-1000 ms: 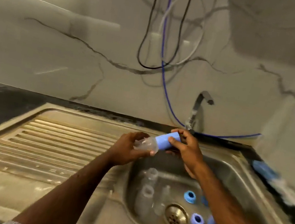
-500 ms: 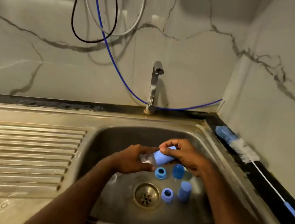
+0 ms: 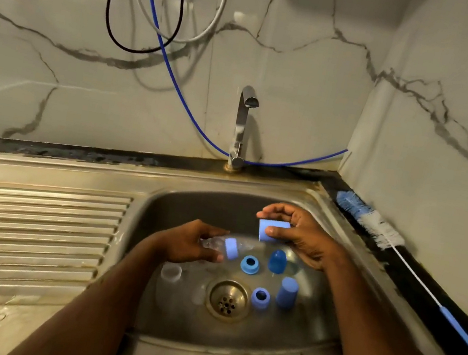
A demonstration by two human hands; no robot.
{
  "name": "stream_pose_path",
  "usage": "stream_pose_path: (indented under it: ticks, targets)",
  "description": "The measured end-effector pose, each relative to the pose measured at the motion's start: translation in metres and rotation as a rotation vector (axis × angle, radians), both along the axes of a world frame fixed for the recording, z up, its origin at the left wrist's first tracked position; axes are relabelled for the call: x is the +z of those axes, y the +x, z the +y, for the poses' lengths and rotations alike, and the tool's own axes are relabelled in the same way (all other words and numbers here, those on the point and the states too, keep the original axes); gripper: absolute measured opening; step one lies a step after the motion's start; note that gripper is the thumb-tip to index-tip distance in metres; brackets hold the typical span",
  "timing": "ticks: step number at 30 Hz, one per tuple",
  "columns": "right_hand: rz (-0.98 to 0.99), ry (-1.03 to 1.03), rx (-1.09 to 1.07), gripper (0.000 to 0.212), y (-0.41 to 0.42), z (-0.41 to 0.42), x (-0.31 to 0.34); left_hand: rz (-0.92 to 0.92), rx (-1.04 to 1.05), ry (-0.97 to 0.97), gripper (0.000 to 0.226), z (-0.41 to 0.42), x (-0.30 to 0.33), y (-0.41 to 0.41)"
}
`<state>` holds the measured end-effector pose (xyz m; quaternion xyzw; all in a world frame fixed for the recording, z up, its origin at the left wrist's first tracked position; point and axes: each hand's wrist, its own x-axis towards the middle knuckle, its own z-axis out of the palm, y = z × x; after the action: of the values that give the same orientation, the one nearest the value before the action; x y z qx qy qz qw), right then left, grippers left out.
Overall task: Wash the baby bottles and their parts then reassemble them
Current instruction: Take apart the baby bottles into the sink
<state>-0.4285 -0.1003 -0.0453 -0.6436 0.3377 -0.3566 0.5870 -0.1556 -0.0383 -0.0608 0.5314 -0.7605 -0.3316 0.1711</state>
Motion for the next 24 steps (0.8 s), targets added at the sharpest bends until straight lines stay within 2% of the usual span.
stream_pose_path:
  ticks: [3,5,7,11,14,17,21,24]
  targets:
    - [0.019,0.038,-0.253,0.035,-0.002,0.001,0.0,0.02,0.134,-0.135,0.04,0.001,-0.006,0.006]
    - [0.127,0.094,-0.316,0.038,-0.002,0.002,-0.002,0.086,0.23,-0.229,0.038,0.0,-0.007,0.006]
    - [0.232,0.087,-0.305,0.032,-0.003,0.004,-0.005,0.131,0.271,-0.27,0.04,-0.002,-0.008,0.004]
    - [0.475,0.001,-0.166,0.002,-0.009,0.007,-0.008,0.138,0.242,-0.275,0.044,-0.003,-0.01,-0.008]
    - [0.631,0.038,-0.087,0.025,-0.011,0.013,-0.007,0.179,0.214,-0.268,0.045,-0.002,-0.009,-0.021]
    - [0.8,-0.017,-0.021,0.024,-0.016,0.017,-0.01,0.18,0.168,-0.236,0.047,0.001,-0.007,-0.034]
    - [1.211,-0.192,0.119,0.034,-0.013,0.025,-0.013,0.155,0.128,-0.23,0.049,0.004,-0.006,-0.043]
    - [1.447,-0.175,0.183,0.041,-0.005,0.033,-0.019,0.153,0.131,-0.219,0.049,0.006,-0.006,-0.043]
